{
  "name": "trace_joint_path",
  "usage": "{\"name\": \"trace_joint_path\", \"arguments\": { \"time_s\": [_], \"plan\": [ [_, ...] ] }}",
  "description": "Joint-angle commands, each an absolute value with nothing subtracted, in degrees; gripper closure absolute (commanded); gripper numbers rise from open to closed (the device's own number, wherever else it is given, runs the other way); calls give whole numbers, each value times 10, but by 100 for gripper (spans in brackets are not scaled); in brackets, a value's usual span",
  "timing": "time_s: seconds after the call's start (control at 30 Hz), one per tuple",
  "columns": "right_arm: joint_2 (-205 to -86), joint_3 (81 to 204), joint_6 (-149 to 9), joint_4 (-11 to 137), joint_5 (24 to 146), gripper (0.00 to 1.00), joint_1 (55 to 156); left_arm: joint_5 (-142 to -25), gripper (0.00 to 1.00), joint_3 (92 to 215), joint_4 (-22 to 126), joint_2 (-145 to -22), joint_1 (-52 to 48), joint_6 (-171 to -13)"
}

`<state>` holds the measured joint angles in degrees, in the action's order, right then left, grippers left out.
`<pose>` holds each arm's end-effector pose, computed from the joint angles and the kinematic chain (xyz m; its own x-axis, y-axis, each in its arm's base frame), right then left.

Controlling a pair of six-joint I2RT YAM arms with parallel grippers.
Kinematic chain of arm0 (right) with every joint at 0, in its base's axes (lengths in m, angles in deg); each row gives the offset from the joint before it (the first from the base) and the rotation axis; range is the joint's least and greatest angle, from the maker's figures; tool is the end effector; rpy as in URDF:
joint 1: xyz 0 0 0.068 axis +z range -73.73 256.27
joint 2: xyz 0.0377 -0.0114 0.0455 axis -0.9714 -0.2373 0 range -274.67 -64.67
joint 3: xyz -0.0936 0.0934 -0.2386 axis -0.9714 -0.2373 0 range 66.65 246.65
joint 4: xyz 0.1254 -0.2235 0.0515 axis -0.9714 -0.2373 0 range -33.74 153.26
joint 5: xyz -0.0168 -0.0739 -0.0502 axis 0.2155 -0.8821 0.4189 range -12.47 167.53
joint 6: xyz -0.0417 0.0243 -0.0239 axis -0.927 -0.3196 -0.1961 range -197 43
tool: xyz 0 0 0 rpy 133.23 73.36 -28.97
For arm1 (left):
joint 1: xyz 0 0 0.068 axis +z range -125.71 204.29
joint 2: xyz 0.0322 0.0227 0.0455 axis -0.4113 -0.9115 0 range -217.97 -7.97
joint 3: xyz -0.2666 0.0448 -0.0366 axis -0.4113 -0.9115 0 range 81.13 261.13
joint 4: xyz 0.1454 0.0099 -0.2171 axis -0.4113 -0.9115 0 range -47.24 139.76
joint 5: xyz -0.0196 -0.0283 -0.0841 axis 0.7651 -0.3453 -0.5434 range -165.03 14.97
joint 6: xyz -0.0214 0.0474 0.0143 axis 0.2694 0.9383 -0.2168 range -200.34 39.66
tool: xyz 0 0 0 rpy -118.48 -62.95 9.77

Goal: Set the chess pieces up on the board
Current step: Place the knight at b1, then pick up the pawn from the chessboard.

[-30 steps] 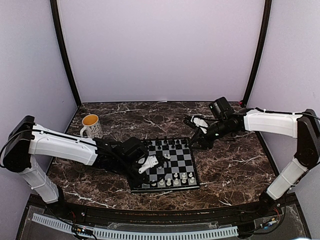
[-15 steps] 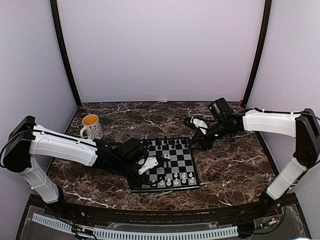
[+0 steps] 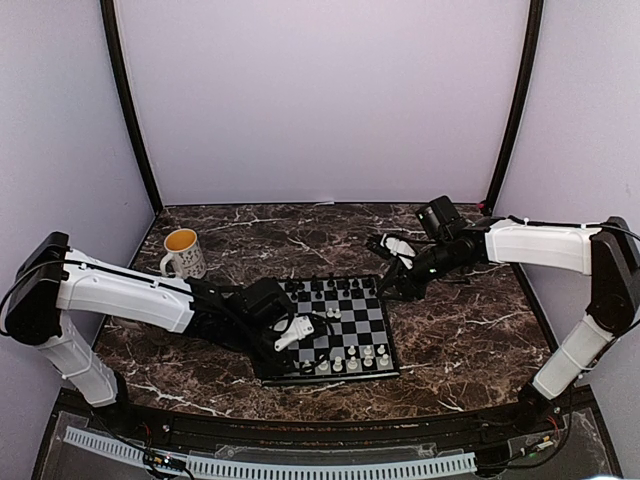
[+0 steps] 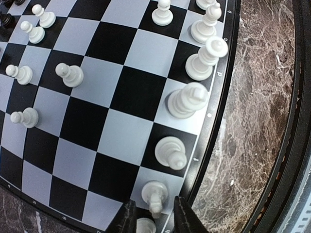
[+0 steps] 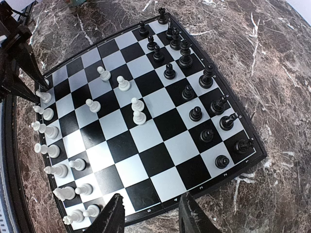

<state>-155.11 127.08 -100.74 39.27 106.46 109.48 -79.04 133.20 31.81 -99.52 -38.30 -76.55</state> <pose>0.2633 0.1930 0.2219 -0.3307 -0.6377 -0.6957 -0.9291 0.3493 0.1215 0.1422 -0.2793 0.1757 -0.3273 0.7747 -0.5411 0.9266 0.3754 -0.0231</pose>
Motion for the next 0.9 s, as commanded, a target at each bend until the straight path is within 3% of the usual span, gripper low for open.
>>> {"name": "trace_joint_path", "arguments": {
  "time_s": [0.0, 0.17, 0.33, 0.87],
  "plan": [
    [-1555, 1281, -1014, 394, 1075, 62, 1097, -781, 70, 1358, 267, -944, -386, -763],
    [-1555, 1284, -1015, 393, 1073, 61, 1096, -733, 65, 1379, 270, -907, -384, -769],
    [-1550, 1284, -1017, 392, 1068, 61, 1096, -683, 64, 1440, 246, -956, -350, -819],
    [-1523, 1270, -1030, 399, 1040, 61, 1096, -745, 65, 1561, 215, -1120, -289, -859]
  ]
}}
